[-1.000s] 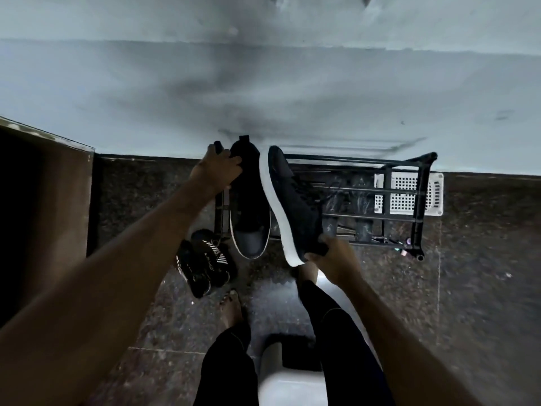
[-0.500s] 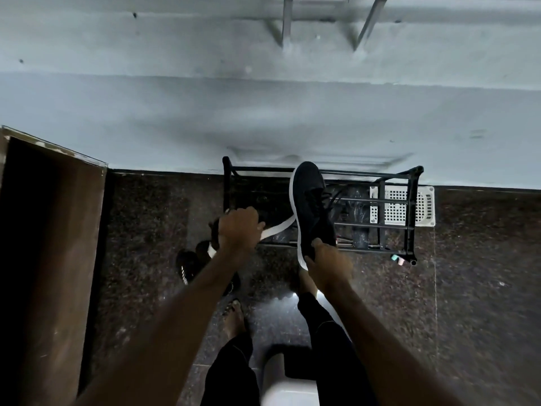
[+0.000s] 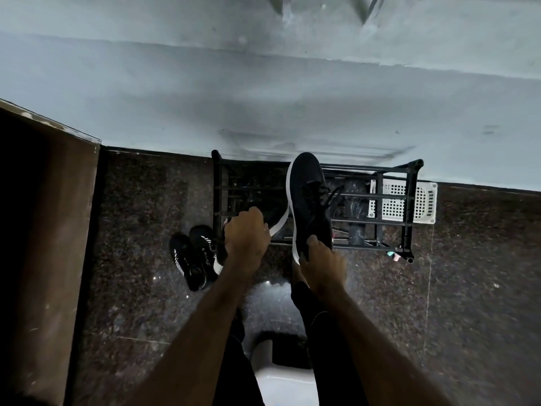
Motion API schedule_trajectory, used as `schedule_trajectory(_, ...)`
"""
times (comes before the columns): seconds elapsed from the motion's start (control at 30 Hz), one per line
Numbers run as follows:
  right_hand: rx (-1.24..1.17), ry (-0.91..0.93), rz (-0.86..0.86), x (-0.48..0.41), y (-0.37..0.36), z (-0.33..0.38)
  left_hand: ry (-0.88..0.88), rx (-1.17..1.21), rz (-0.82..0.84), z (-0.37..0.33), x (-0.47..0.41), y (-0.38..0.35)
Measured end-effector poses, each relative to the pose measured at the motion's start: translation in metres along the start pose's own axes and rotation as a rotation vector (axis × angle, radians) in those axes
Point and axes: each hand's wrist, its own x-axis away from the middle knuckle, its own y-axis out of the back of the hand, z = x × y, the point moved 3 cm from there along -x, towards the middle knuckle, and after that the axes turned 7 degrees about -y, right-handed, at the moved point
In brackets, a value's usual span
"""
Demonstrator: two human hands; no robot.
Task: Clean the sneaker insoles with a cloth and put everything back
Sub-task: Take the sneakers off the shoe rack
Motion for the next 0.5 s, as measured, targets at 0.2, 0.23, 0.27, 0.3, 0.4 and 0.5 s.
schedule_trajectory(0.2,0.031,0.022,0.014,-0.004,0.008,-0.005,-0.045,-0.122,0.042,-0.002,-0.022,0.05)
schedule_trajectory(0.23,0.031,0.019,0.019,-0.004,0.009,-0.004,-0.032,-0.132,0.05,-0.001,-0.02,0.055)
schedule_trajectory(0.27,0.029,0.017,0.023,-0.003,0.011,-0.002,-0.011,-0.127,0.048,0.001,-0.017,0.06)
schedule_trajectory(0.3,0.026,0.019,0.027,-0.003,0.013,0.0,0.013,-0.113,0.036,0.003,-0.013,0.063)
schedule_trajectory(0.4,0.025,0.046,0.032,-0.003,0.015,0.007,0.085,-0.028,-0.055,0.006,-0.004,0.066)
schedule_trajectory(0.5,0.021,0.079,0.042,-0.008,0.01,0.015,0.13,0.089,-0.121,-0.001,-0.007,0.047)
